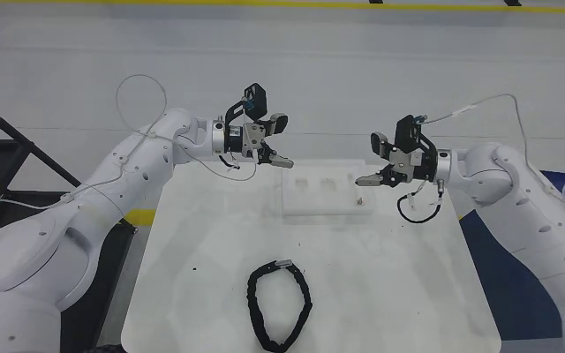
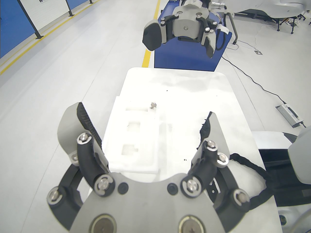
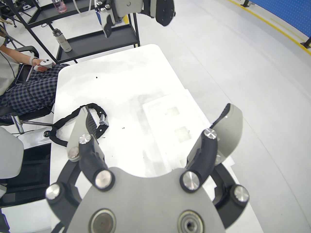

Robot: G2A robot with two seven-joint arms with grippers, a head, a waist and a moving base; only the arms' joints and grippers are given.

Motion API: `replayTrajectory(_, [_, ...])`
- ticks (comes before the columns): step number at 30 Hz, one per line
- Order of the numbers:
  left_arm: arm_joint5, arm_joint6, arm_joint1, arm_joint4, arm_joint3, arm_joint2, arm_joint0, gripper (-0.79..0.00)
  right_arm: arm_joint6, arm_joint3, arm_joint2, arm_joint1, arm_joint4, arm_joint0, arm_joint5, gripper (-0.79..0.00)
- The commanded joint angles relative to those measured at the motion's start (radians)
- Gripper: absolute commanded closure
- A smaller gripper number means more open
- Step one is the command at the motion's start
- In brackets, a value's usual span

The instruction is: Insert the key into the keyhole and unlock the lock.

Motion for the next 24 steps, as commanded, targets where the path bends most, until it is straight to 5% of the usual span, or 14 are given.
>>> replayTrajectory(1, [0.000,0.000,0.000,0.000,0.000,0.000,0.000,-0.785,-0.008,0.010,-0.002,-0.001,-0.024,-0.019,0.014,-0.785])
replayTrajectory(15, [0.000,0.000,0.000,0.000,0.000,0.000,0.000,-0.785,-0.005,0.088,-0.082,-0.049,-0.044,-0.117,0.177,-0.785])
replayTrajectory(24, [0.000,0.000,0.000,0.000,0.000,0.000,0.000,-0.785,0.060,0.137,-0.109,-0.091,0.008,-0.130,0.421,-0.785])
